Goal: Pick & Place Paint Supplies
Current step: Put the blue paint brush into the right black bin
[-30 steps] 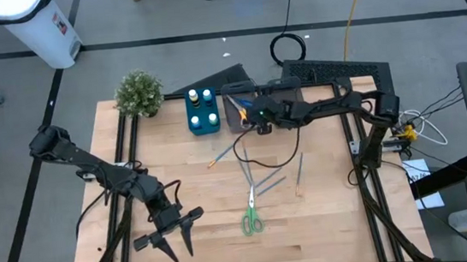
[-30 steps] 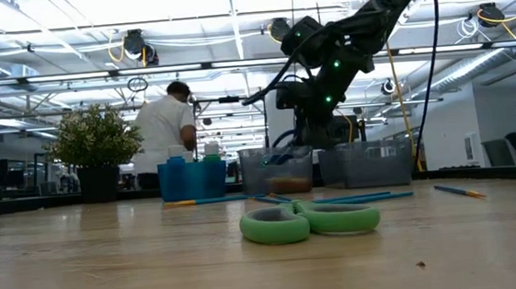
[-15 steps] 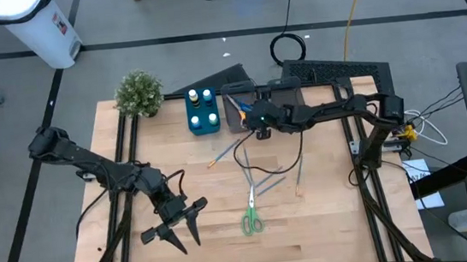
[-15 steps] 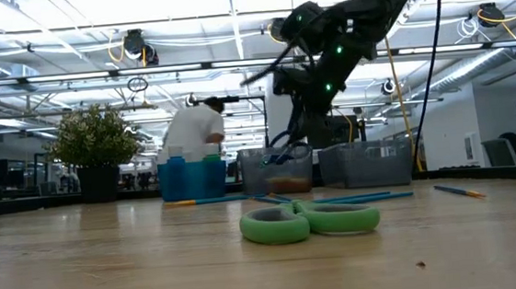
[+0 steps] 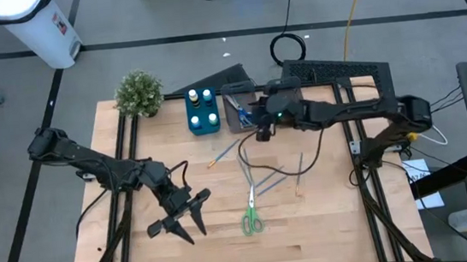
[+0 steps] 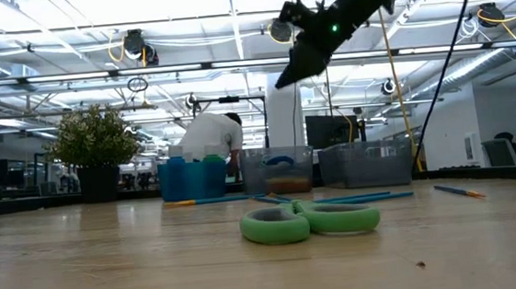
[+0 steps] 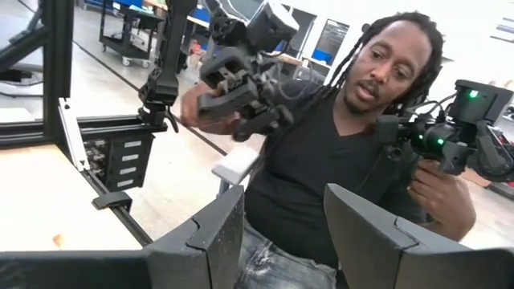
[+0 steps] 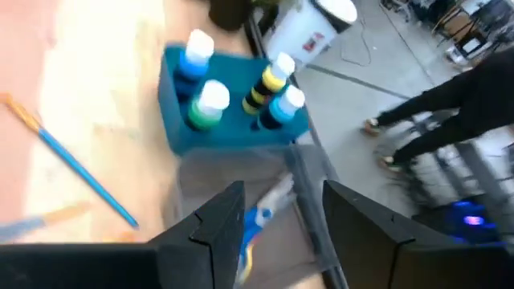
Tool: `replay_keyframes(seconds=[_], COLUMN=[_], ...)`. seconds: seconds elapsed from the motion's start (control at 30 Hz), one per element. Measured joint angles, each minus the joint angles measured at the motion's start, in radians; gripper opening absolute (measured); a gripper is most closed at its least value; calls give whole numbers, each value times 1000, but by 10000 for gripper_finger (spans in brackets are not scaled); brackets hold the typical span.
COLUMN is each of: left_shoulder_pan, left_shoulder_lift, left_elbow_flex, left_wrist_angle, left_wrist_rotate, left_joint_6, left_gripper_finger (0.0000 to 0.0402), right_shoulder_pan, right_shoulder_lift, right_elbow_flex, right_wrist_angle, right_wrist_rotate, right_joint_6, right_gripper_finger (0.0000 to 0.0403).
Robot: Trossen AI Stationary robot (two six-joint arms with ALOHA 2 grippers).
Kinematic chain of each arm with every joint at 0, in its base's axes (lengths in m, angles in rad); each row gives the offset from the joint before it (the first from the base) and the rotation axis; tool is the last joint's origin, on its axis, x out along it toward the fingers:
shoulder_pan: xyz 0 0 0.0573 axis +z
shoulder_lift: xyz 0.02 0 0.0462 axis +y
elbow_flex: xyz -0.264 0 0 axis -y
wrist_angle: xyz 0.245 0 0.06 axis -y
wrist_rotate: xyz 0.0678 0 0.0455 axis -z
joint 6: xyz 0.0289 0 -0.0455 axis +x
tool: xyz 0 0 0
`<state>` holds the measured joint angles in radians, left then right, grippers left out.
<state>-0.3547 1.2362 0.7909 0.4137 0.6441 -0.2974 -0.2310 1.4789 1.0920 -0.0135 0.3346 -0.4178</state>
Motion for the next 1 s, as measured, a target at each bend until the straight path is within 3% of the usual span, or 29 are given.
replay_keyframes(seconds=[0.23,0.43,0.57,0.8,1.0], left_shoulder_pan=[2,2,2,-3,-7], left_shoulder_lift=[0,0,0,9,8], left_elbow_flex=[0,0,0,0,0], left_wrist_angle=[2,6,4,-35,-109], left_wrist_rotate=[-44,-189,-298,-474,-562], left_joint_6=[6,40,81,263,277], left_gripper_finger=[182,182,182,182,182], right_shoulder_pan=[47,138,220,366,419], right_shoulder_lift=[-75,-88,-88,-99,-119], right_elbow_flex=[0,-1,-61,-223,-335], right_wrist_angle=[-57,-102,-39,55,-60], right_wrist_rotate=[-237,-435,-547,-535,-329], right_joint_6=[176,303,327,326,425], right_gripper_finger=[156,156,156,155,155])
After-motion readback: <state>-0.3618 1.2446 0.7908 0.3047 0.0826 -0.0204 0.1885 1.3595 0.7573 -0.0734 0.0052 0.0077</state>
